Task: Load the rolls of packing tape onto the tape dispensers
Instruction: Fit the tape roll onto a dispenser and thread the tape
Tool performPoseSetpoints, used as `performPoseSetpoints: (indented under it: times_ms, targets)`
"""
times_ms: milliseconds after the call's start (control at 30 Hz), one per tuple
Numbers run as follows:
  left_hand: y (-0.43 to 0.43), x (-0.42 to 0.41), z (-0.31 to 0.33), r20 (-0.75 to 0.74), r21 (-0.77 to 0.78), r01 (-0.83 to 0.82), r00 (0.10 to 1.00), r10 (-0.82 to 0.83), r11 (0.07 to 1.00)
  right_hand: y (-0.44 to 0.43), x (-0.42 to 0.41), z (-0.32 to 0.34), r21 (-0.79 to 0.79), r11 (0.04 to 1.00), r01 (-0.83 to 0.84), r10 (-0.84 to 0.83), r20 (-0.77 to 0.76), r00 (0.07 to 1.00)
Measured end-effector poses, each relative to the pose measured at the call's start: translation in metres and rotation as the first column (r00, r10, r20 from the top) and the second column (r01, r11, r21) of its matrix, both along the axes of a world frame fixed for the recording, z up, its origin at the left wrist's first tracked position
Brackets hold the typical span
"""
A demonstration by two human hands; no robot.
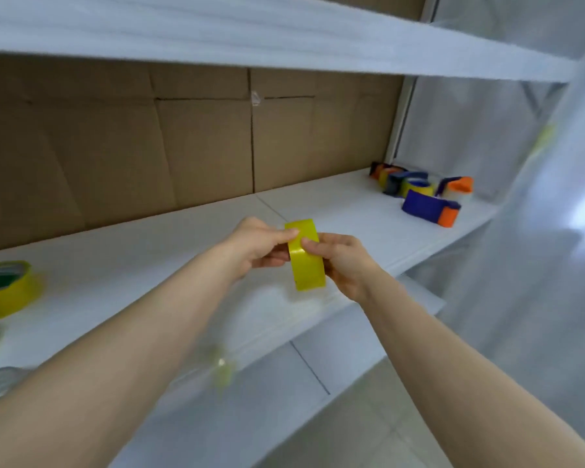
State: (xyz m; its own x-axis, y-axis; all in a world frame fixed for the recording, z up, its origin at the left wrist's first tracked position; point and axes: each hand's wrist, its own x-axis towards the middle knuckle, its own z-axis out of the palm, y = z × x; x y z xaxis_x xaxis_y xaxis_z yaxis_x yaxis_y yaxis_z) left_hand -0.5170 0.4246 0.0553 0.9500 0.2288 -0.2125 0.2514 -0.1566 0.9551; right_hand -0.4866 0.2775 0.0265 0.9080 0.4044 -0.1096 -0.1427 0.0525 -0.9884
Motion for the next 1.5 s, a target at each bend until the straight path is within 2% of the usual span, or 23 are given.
performPoseSetpoints:
  times_ms: [167, 300, 533, 633, 767, 900, 1000, 1100, 1233, 1400, 1500]
  targets:
    - [-0.14, 0.071, 0.006, 0.021, 0.011, 0.173, 0.985, -0.173, 0.985, -0.144, 0.05, 0.005, -0.018, 0.983, 0.18, -0.179, 0.063, 0.982]
    - [-0.241, 0.119, 0.008, 0.019, 0.017, 0.268, 0.963, -0.268, 0.963, -0.242, 0.085, 0.003, 0.004, 0.949, 0.317, -0.316, 0.041, 0.948]
    - [-0.334, 0.194, 0.013, 0.0, 0.006, 0.353, 0.936, -0.353, 0.936, -0.339, 0.151, -0.005, 0.043, 0.907, 0.42, -0.422, 0.051, 0.905]
    - [-0.351, 0.239, 0.009, 0.006, 0.022, 0.285, 0.958, -0.285, 0.958, -0.361, 0.19, -0.008, 0.049, 0.889, 0.456, -0.458, 0.058, 0.887]
    - [-0.353, 0.319, -0.009, 0.001, 0.11, 0.059, 0.998, -0.06, 0.992, -0.382, 0.257, -0.008, 0.04, 0.874, 0.484, -0.486, 0.027, 0.874]
    - [-0.352, 0.397, -0.038, -0.043, 0.234, -0.09, 0.994, 0.102, 0.968, -0.39, 0.327, -0.005, -0.033, 0.891, 0.452, -0.451, 0.034, 0.892]
    - [-0.356, 0.436, -0.055, -0.158, 0.441, -0.071, 0.975, 0.155, 0.895, -0.395, 0.373, 0.002, -0.14, 0.913, 0.384, -0.376, 0.079, 0.923]
    - [-0.357, 0.466, -0.06, -0.233, 0.548, -0.032, 0.954, 0.189, 0.836, -0.403, 0.411, 0.005, -0.176, 0.935, 0.309, -0.29, 0.129, 0.948]
    - [-0.359, 0.494, -0.06, -0.224, 0.576, -0.027, 0.956, 0.19, 0.817, -0.41, 0.453, -0.001, -0.164, 0.97, 0.181, -0.162, 0.124, 0.979]
    - [-0.358, 0.525, -0.058, -0.176, 0.698, -0.019, 0.964, 0.198, 0.715, -0.407, 0.506, -0.014, -0.108, 0.994, 0.033, -0.021, 0.108, 0.994]
    - [-0.36, 0.534, -0.058, -0.204, 0.702, -0.021, 0.952, 0.229, 0.712, -0.408, 0.537, -0.019, -0.068, 0.995, -0.078, 0.085, 0.104, 0.991]
